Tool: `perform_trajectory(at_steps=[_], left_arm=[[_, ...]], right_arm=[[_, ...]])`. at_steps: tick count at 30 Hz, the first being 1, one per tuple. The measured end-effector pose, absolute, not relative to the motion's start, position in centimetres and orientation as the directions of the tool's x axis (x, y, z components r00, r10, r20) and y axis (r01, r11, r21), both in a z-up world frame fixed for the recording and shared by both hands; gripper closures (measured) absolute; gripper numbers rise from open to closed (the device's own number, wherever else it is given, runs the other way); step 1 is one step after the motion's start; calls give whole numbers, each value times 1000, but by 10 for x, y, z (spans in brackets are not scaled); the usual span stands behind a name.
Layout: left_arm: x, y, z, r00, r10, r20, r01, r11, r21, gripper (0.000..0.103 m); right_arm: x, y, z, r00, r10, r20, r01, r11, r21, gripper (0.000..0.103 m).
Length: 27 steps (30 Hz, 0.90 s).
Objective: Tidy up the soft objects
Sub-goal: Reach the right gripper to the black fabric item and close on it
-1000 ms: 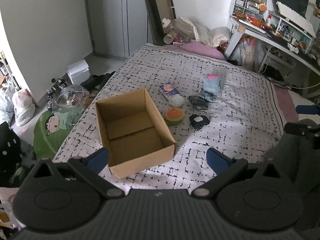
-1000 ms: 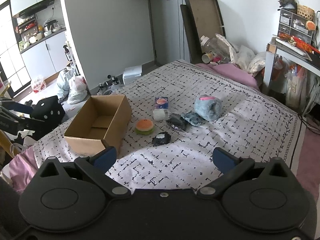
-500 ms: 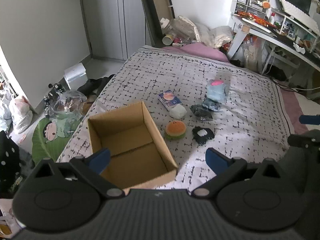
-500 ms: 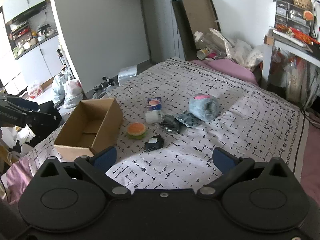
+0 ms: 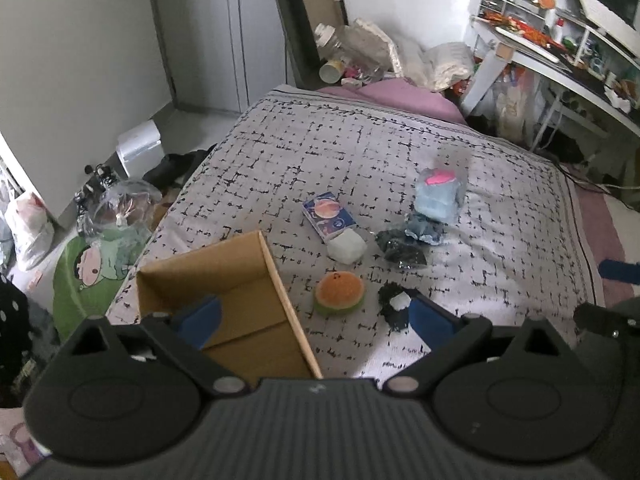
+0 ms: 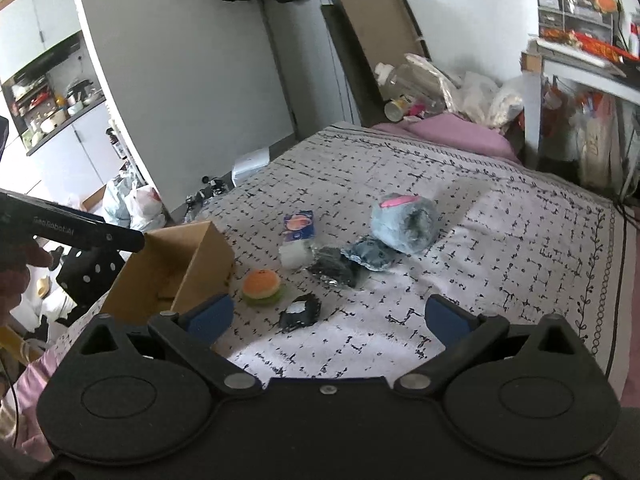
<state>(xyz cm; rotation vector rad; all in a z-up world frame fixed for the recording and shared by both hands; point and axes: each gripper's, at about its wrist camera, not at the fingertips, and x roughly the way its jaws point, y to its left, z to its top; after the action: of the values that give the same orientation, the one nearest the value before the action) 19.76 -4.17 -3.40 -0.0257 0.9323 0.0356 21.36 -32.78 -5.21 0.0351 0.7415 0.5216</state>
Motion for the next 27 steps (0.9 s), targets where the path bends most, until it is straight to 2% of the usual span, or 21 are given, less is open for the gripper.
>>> perform_trajectory(at_steps=[10,17,27], left_arm=[[225,-57,-63,567,16,-824,-76,997,-33,8],[236,-52,-79,554,-9,-833,-94,993,-73,18],[249,-46,-94,527,9,-850,-94,994,-47,35]], right_arm=[[236,-332,-72,566,508,-649,-434,853,289,0],[252,-324,-93,516,539,-666,-429,835,343,9],[270,-302,-121,455,567,-686,-422,816,395,17]])
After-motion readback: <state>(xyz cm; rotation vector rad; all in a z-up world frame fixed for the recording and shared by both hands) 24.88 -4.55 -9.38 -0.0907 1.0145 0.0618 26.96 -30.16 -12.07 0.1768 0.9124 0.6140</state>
